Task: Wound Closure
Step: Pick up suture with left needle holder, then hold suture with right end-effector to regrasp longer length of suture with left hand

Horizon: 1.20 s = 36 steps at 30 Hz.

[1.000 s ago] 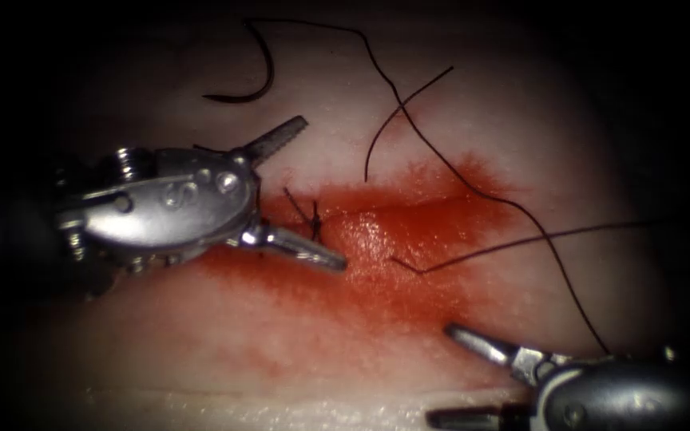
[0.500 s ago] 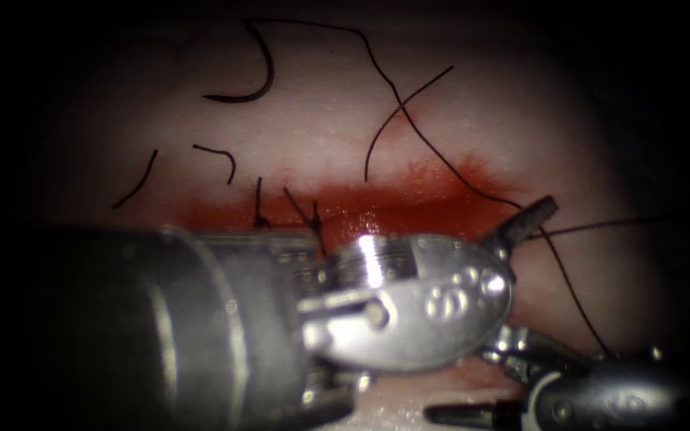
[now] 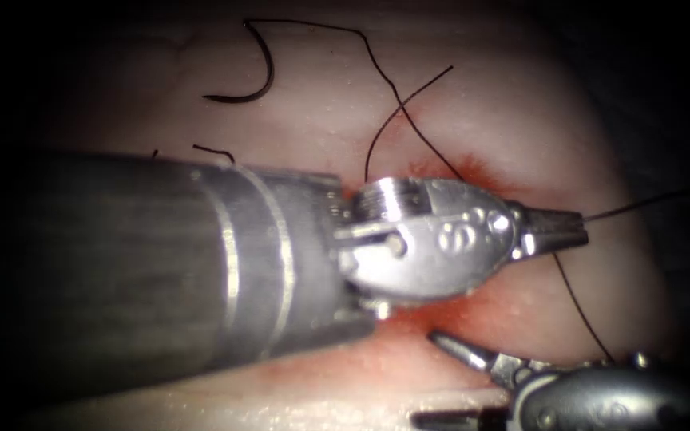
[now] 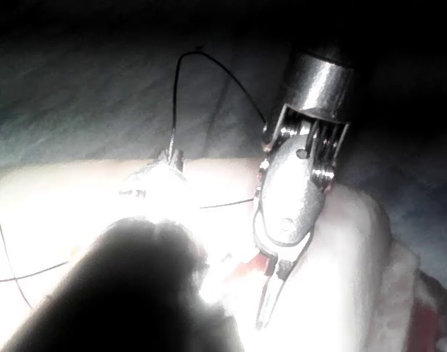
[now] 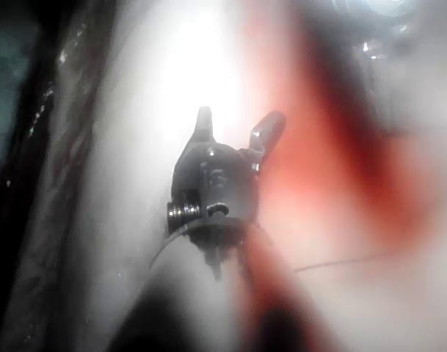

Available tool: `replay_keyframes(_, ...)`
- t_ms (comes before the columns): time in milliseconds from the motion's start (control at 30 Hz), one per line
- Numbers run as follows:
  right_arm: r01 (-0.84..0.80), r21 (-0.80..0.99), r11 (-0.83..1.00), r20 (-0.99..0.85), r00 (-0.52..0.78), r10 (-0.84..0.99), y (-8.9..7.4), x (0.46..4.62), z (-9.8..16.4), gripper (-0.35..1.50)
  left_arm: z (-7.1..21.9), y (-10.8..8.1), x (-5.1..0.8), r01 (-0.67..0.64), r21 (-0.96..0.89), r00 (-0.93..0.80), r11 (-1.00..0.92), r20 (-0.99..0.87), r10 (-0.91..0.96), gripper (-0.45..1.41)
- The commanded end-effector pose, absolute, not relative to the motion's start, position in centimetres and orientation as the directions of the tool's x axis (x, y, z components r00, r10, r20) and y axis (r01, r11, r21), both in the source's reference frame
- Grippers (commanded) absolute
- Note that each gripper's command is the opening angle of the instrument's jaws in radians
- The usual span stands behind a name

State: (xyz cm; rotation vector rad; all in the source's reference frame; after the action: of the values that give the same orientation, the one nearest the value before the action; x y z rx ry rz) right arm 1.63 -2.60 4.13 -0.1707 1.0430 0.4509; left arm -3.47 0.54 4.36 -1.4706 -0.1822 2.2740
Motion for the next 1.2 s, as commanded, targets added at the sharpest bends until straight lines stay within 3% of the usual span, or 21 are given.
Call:
replay_keyframes(33,-0.447,0.090,0.890,-0.860,0.415,0.296,-2.6,1.72,4.2,0.86,4.3,0.6,-3.34,-0.288,-0.329,-0.300,-0.899,-0.861,0.411,-0.45)
replay_keyframes(233,-0.522,0.174,0.835,-0.856,0.338,0.390,-2.4,1.82,4.1,0.61,4.2,0.6,-2.73,-0.285,-0.357,-0.104,-0.890,-0.911,0.399,-0.45)
replay_keyframes(267,-0.558,0.208,0.803,-0.851,0.302,0.430,-2.3,1.85,4.0,0.51,4.2,0.6,-2.63,-0.282,-0.370,-0.060,-0.885,-0.914,0.401,-0.45)
replay_keyframes(300,-0.592,0.234,0.771,-0.835,0.285,0.472,-2.3,1.89,4.0,0.26,4.3,0.6,-2.53,-0.276,-0.367,-0.036,-0.888,-0.920,0.391,-0.45)
replay_keyframes(333,-0.604,0.247,0.758,-0.827,0.276,0.490,-2.2,1.91,4.0,0.17,4.3,0.6,-2.50,-0.280,-0.366,-0.030,-0.888,-0.921,0.389,-0.45)
replay_keyframes(500,-0.664,0.292,0.689,-0.776,0.257,0.577,-2.2,1.99,4.0,0.14,4.4,0.7,-2.32,-0.298,-0.361,-0.039,-0.883,-0.920,0.389,-0.45)
replay_keyframes(533,-0.686,0.299,0.664,-0.757,0.254,0.603,-2.1,2.01,4.0,0.26,4.4,0.7,-2.29,-0.297,-0.360,-0.041,-0.884,-0.921,0.388,-0.45)
replay_keyframes(567,-0.698,0.303,0.649,-0.749,0.246,0.615,-2.1,2.03,4.0,0.51,4.4,0.6,-2.28,-0.297,-0.359,-0.042,-0.885,-0.921,0.387,-0.45)
replay_keyframes(700,-0.717,0.314,0.622,-0.732,0.234,0.639,-1.9,2.17,4.0,0.73,4.4,0.6,-2.34,-0.303,-0.356,-0.044,-0.884,-0.921,0.386,-0.45)
replay_keyframes(733,-0.729,0.312,0.609,-0.729,0.227,0.645,-1.8,2.25,4.0,0.93,4.4,0.6,-2.38,-0.306,-0.358,-0.044,-0.882,-0.921,0.388,-0.45)
replay_keyframes(767,-0.733,0.311,0.605,-0.727,0.226,0.648,-1.8,2.29,4.0,0.98,4.4,0.6,-2.38,-0.304,-0.362,-0.041,-0.881,-0.919,0.392,-0.45)
replay_keyframes(1033,-0.733,0.322,0.599,-0.728,0.212,0.652,-1.7,2.53,4.0,0.94,4.5,0.5,-2.39,-0.299,-0.364,-0.036,-0.882,-0.919,0.392,-0.45)
replay_keyframes(1100,-0.729,0.328,0.601,-0.729,0.209,0.651,-1.7,2.57,4.0,0.79,4.5,0.5,-2.39,-0.299,-0.368,-0.035,-0.880,-0.918,0.396,-0.45)
replay_keyframes(1133,-0.720,0.336,0.607,-0.732,0.205,0.650,-1.7,2.60,4.0,-0.11,4.6,0.5,-2.39,-0.299,-0.367,-0.035,-0.881,-0.918,0.395,-0.45)
replay_keyframes(1167,-0.720,0.336,0.607,-0.730,0.207,0.651,-1.7,2.60,4.0,-0.35,4.6,0.5,-2.39,-0.299,-0.367,-0.035,-0.881,-0.918,0.395,-0.45)
replay_keyframes(1200,-0.717,0.338,0.610,-0.722,0.217,0.656,-1.7,2.60,4.0,-0.35,4.6,0.5,-2.39,-0.299,-0.367,-0.035,-0.881,-0.918,0.395,-0.45)
